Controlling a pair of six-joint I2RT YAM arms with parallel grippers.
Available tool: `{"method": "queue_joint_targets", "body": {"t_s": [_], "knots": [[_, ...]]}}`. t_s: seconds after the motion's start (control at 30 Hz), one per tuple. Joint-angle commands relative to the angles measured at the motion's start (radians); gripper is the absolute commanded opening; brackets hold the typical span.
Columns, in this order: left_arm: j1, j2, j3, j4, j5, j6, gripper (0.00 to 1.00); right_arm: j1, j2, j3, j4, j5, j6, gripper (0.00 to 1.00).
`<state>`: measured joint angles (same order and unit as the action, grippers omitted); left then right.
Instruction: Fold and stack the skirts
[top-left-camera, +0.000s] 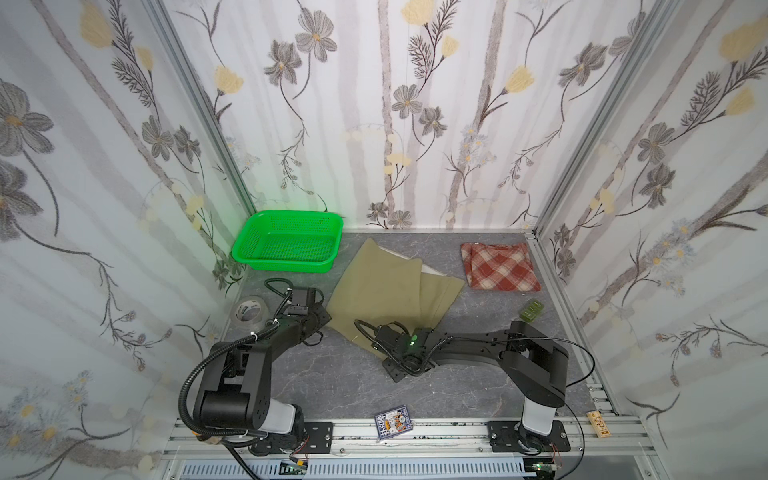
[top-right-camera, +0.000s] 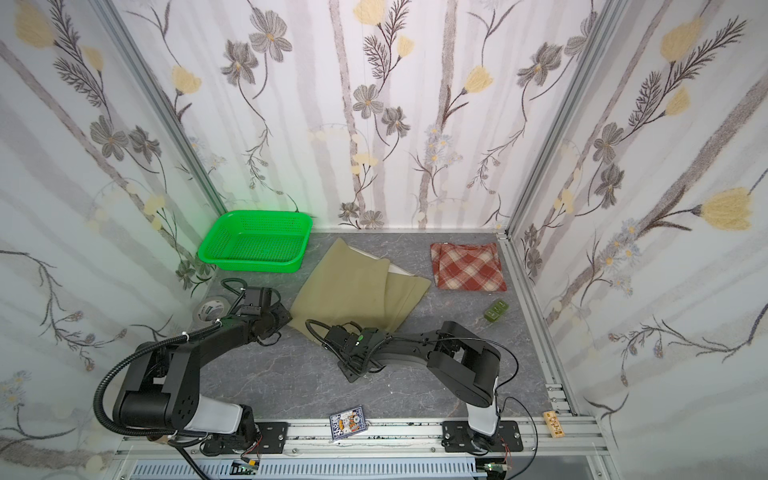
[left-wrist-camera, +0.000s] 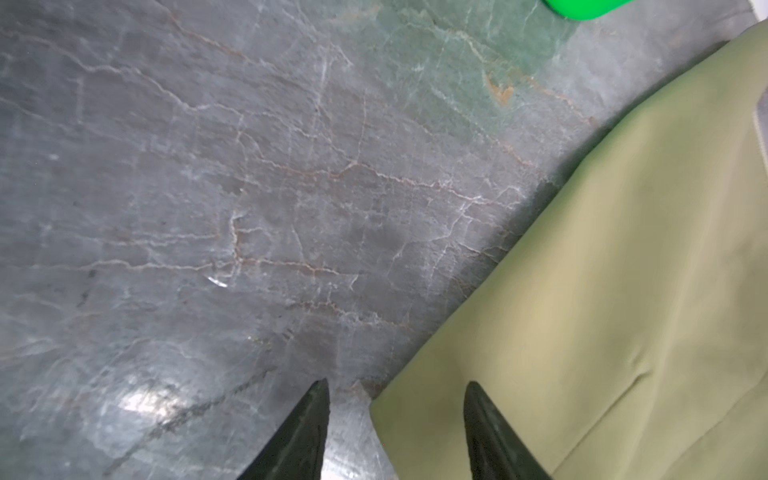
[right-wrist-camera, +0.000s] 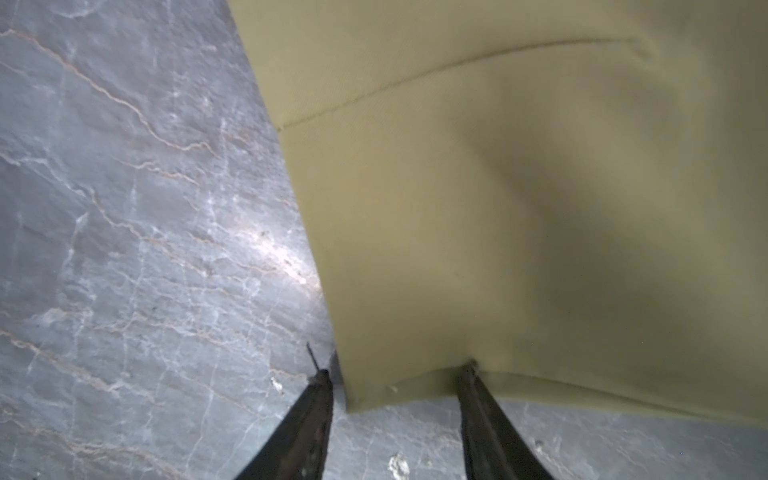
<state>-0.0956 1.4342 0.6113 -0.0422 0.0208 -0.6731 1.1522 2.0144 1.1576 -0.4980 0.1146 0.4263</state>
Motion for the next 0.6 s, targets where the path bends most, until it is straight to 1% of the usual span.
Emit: {"method": "queue_joint_targets", "body": {"t_s": [0.0,0.1,0.2,0.3,0.47,0.53,0.57], "knots": [[0.0,-0.026,-0.009,-0.002,0.018,-0.002,0.55,0.0,-0.014,0.008,-0.008,0.002,0.012,0.5],[0.0,-0.018,-0.009,-0.002,0.026,0.006,0.47,0.0,-0.016,0.01,-0.007,0.002,0.012,0.5],[-0.001,0.012,-0.002,-0.001,0.035,0.013,0.38,0.0,-0.013,0.014,-0.007,0.003,0.012,0.5],[-0.001,0.035,0.009,0.0,0.037,0.017,0.36,0.0,-0.01,0.017,-0.004,0.001,0.014,0.5],[-0.006,0.058,0.022,0.001,0.045,0.026,0.38,0.0,-0.006,0.017,-0.004,-0.003,0.018,0.5],[-0.009,0.066,0.023,0.002,0.04,0.026,0.37,0.0,-0.004,0.017,-0.003,-0.003,0.018,0.49],[-0.009,0.072,0.024,0.002,0.039,0.027,0.34,0.0,-0.003,0.019,-0.001,-0.004,0.019,0.49]]}}
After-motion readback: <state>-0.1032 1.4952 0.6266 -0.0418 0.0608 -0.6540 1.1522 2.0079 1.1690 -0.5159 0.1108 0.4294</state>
